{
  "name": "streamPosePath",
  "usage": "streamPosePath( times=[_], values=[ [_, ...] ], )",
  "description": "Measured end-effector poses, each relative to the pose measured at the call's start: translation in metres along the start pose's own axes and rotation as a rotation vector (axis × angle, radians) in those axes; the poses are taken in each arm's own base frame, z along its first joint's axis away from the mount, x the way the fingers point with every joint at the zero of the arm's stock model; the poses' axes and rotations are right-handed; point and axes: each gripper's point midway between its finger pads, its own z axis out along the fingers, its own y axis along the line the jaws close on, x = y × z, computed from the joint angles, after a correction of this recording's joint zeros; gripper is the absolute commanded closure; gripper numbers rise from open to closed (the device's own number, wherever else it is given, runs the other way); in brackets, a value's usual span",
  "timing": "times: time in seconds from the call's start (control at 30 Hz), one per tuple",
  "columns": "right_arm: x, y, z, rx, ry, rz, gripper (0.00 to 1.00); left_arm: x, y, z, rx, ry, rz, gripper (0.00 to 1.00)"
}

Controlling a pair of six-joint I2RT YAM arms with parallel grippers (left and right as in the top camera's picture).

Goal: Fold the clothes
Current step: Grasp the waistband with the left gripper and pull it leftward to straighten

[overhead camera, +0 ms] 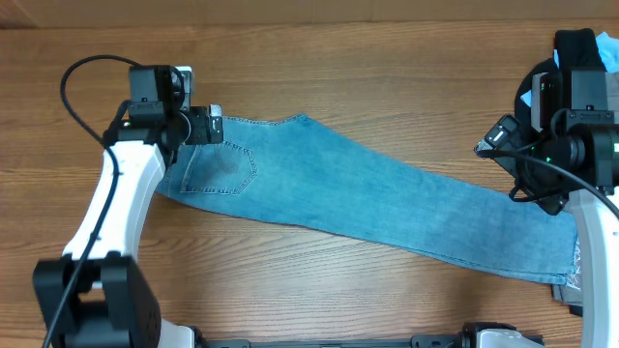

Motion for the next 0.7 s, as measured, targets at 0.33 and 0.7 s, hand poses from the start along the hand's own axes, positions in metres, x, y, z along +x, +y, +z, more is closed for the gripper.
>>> streamPosePath(
  times=[0.33, 0.7],
  values=[
    [0.0, 0.0, 0.0, 0.0, 0.0, 0.0, 0.0, 0.04, 0.033, 0.057, -0.07, 0.151, -0.021, 0.26],
    [0.0, 0.0, 0.0, -0.001, 0.0, 0.0, 0.0, 0.072, 0.045, 0.09, -0.088, 0.262, -0.031, 0.55]
  ],
)
